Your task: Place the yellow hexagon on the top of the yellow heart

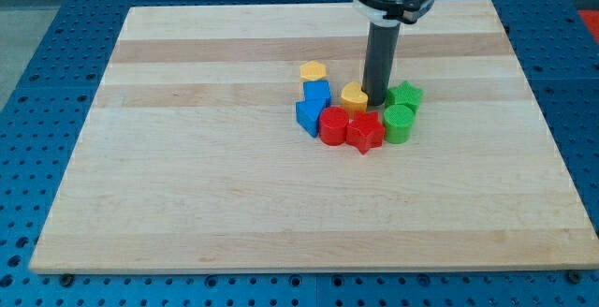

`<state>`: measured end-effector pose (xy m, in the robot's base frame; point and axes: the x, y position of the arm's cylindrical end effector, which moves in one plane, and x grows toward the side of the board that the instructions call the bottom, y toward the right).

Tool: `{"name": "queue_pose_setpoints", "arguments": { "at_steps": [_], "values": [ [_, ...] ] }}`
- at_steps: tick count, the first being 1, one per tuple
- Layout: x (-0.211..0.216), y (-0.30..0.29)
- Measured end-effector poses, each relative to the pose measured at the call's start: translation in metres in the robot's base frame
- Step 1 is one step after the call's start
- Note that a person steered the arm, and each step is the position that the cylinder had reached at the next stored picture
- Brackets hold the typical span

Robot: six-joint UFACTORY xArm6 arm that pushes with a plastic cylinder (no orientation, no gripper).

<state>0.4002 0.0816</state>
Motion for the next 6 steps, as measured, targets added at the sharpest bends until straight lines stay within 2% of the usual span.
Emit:
{"name": "queue_pose_setpoints", "arguments": {
  "at_steps": [2,3,6],
  "values": [
    [-0.041,-0.007],
    [-0.042,-0.046],
    [0.001,-0.051]
  ]
}}
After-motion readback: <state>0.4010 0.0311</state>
